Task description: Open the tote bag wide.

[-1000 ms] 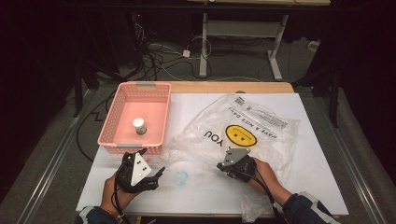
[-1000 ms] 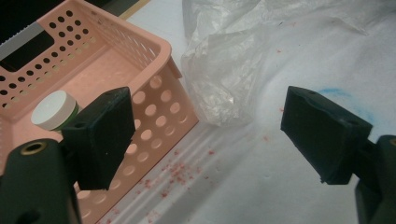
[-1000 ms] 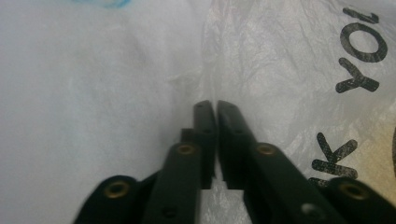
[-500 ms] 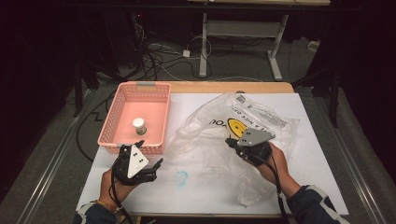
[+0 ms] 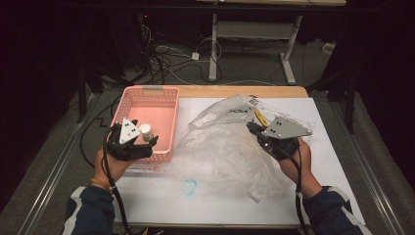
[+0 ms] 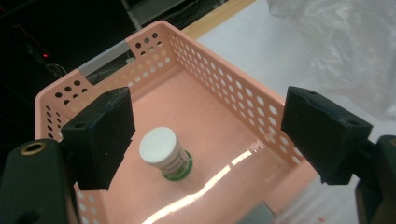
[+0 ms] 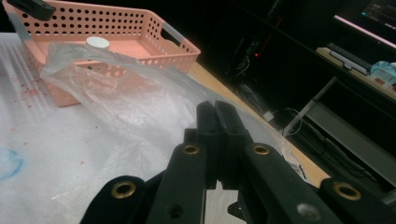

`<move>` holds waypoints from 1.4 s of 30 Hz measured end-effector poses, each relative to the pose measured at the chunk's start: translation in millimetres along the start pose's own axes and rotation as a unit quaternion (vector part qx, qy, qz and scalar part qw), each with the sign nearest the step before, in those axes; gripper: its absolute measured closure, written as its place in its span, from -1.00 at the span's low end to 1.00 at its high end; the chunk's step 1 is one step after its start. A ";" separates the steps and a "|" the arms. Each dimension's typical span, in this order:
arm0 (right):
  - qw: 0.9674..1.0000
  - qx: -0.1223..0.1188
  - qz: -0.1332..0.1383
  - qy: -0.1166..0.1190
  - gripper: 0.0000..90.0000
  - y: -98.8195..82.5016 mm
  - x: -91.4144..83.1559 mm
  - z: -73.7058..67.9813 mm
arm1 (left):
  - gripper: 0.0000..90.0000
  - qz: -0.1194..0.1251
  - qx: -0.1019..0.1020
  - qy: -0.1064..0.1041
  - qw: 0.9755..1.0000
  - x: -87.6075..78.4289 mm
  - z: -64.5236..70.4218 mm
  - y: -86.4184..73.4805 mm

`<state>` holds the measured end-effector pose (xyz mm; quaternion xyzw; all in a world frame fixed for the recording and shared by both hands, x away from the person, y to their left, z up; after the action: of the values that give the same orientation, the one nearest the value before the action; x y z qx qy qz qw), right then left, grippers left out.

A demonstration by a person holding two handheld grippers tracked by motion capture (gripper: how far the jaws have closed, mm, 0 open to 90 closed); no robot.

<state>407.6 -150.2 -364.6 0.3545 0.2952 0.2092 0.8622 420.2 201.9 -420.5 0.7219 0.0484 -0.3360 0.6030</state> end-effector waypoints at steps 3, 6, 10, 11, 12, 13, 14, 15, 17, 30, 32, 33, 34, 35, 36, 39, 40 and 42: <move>1.000 -0.003 0.004 -0.012 1.00 2.5 -1.4 2.6 | -0.63 -0.025 -0.003 0.008 1.000 13.8 -14.8 7.1; 1.000 -0.002 0.003 -0.010 1.00 -0.7 -1.2 1.1 | -0.63 -0.056 -0.019 0.009 0.998 30.1 -26.2 7.2; 1.000 -0.003 -0.002 -0.001 1.00 -6.1 0.1 -1.4 | -0.63 -0.109 -0.027 0.016 0.994 52.7 -34.1 1.1; 1.000 -0.001 -0.003 0.002 1.00 -7.1 0.2 -2.4 | -0.63 -0.122 -0.026 0.021 0.992 58.5 -35.9 -0.4; 1.000 -0.001 -0.003 0.004 1.00 -7.9 0.6 -3.1 | -0.63 -0.136 -0.025 0.023 0.990 63.9 -37.9 -1.8; 1.000 -0.003 -0.002 0.006 1.00 -8.5 1.3 -3.8 | -0.63 -0.149 -0.026 0.023 0.988 68.6 -39.9 -2.2; 1.000 -0.003 -0.003 0.008 1.00 -9.2 2.0 -4.9 | -0.62 -0.155 -0.025 0.029 0.987 72.0 -42.3 -1.5; 1.000 -0.002 -0.004 0.011 1.00 -9.5 2.5 -6.3 | -0.60 -0.159 -0.025 0.032 0.986 75.5 -44.4 -0.7; 1.000 -0.005 -0.003 0.013 1.00 -9.3 2.8 -7.1 | -0.60 -0.183 -0.029 0.030 0.982 84.2 -48.1 -2.3; 0.999 -0.010 0.003 0.034 1.00 -9.0 2.2 -15.1 | 0.03 -0.296 -0.003 0.016 0.955 98.6 -57.2 -19.6; 0.999 -0.012 0.002 0.036 1.00 -9.4 2.5 -15.5 | 0.04 -0.289 -0.003 0.022 0.957 97.2 -57.6 -18.8; 0.999 -0.013 0.003 0.035 1.00 -9.3 2.5 -15.5 | 0.05 -0.291 -0.002 0.027 0.956 97.0 -57.2 -19.2; 0.999 -0.013 0.004 0.034 1.00 -9.1 2.1 -15.4 | 0.05 -0.292 -0.001 0.026 0.956 96.5 -56.6 -19.4; 0.999 -0.012 0.004 0.032 1.00 -8.8 1.6 -15.0 | 0.05 -0.291 -0.001 0.023 0.957 95.7 -56.0 -18.9; 1.000 -0.010 0.006 0.029 1.00 -8.4 0.5 -14.4 | 0.05 -0.285 -0.003 0.027 0.958 95.1 -56.0 -18.0; 1.000 -0.008 0.008 0.025 1.00 -8.3 -0.1 -13.1 | 0.05 -0.262 -0.010 0.025 0.965 91.6 -54.4 -15.0; 1.000 -0.008 0.008 0.024 1.00 -8.4 0.1 -13.1 | 0.05 -0.255 -0.009 0.027 0.966 90.4 -54.1 -14.0; 1.000 -0.009 0.006 0.024 1.00 -8.8 0.7 -13.3 | 0.05 -0.245 -0.011 0.027 0.969 88.4 -53.6 -13.2</move>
<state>400.6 -149.2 -379.0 0.3436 0.3119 0.2249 0.8568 504.8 224.2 -477.1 0.6898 0.2439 -0.4534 0.5090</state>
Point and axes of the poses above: each handheld gripper's, and its own axes: x roughly forward along the jaws, y roughly out of its top, z roughly to its right, the point moved 7 cm from there along x, roughly forward along the jaws, and after that the axes turned 15 degrees about -x, right-handed, at the moved point
